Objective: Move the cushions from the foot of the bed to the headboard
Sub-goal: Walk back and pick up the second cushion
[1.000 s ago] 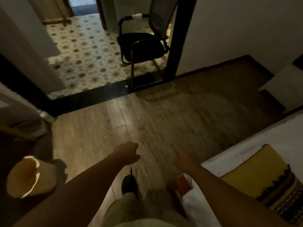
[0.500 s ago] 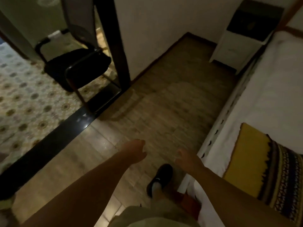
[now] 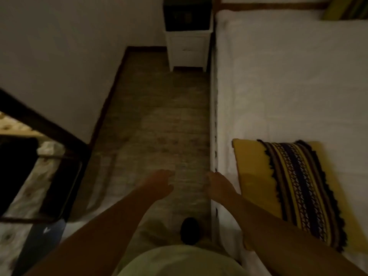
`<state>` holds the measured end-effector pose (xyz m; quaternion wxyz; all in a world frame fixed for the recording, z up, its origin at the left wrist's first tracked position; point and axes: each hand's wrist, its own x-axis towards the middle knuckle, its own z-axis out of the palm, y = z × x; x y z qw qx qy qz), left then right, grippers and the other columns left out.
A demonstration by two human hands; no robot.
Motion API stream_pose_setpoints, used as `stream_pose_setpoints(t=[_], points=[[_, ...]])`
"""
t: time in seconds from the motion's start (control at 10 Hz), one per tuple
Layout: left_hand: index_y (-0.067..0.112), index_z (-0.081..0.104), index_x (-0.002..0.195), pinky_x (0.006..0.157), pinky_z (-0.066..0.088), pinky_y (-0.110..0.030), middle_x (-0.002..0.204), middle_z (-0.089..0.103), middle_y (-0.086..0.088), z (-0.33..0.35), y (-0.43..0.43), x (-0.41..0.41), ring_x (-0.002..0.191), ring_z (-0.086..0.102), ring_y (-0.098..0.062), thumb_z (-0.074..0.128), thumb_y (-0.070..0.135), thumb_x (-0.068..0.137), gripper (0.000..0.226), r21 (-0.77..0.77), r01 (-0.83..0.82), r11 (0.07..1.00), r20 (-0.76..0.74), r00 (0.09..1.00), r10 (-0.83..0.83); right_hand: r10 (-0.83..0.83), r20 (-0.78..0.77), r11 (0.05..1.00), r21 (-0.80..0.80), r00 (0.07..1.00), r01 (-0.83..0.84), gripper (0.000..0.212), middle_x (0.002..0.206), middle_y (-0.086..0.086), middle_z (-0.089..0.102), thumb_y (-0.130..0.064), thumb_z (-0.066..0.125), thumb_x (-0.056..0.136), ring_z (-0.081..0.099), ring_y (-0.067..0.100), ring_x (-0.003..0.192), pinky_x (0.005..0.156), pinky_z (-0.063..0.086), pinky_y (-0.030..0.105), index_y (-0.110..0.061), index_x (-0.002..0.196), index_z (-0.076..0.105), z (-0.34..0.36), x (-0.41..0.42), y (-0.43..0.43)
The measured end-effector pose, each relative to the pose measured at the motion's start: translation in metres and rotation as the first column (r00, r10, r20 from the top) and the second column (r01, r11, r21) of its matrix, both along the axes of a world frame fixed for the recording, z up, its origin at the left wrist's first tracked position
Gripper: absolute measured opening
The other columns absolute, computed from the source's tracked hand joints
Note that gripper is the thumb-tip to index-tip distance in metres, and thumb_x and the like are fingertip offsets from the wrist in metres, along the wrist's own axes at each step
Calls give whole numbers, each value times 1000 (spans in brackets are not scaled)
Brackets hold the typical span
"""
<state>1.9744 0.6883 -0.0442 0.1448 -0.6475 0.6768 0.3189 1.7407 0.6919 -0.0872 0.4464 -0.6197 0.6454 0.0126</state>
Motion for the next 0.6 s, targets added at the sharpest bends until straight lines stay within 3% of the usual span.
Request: stream_pose_setpoints(t=[0.1, 0.2, 0.3, 0.4, 0.5, 0.6], points=[[18, 35, 149, 116, 26, -37, 157, 33, -6, -6, -47, -29, 144, 31, -24, 52, 40, 96, 60, 50, 103, 993, -7, 995, -102, -118, -13, 993, -22, 993, 118, 35, 117, 13, 61, -27, 57, 95, 60, 30, 110, 79, 38, 21, -5, 123, 57, 0, -28, -16], [13, 47, 141, 111, 34, -33, 145, 47, -8, -11, -96, -66, 136, 43, -25, 53, 34, 97, 49, 92, 217, 972, -44, 976, -214, -265, -81, 964, -54, 961, 261, 49, 129, 9, 56, -38, 58, 94, 56, 27, 119, 95, 45, 31, -12, 134, 48, -2, -53, -29], [13, 58, 130, 99, 45, -37, 131, 59, -8, -10, -141, -107, 121, 57, -28, 59, 35, 91, 44, 11, 313, 950, -64, 948, -311, -396, -140, 918, -68, 907, 390, 54, 137, 8, 52, -44, 56, 94, 51, 24, 126, 103, 42, 34, -15, 139, 45, -5, -77, -44], [13, 56, 133, 103, 46, -42, 135, 58, -14, -13, -184, -143, 123, 55, -31, 58, 34, 90, 47, 1, 418, 909, -62, 907, -417, -502, -201, 862, -36, 841, 505, 59, 145, 10, 46, -45, 52, 96, 47, 27, 130, 105, 40, 36, -14, 145, 40, -10, -102, -59], [15, 34, 150, 118, 26, -39, 156, 35, -10, -32, -236, -180, 143, 34, -26, 52, 38, 96, 61, 46, 636, 770, -83, 771, -632, -614, -213, 778, -1, 760, 629, 58, 145, 10, 46, -43, 53, 96, 49, 27, 128, 102, 43, 36, -14, 145, 40, -11, -123, -70], [17, 42, 145, 112, 33, -36, 149, 45, -9, -29, -269, -212, 136, 43, -25, 50, 48, 92, 61, 3, 745, 667, -117, 662, -740, -759, -211, 630, -2, 616, 776, 56, 141, 10, 49, -40, 59, 94, 51, 26, 125, 101, 44, 35, -14, 142, 44, -8, -138, -71]])
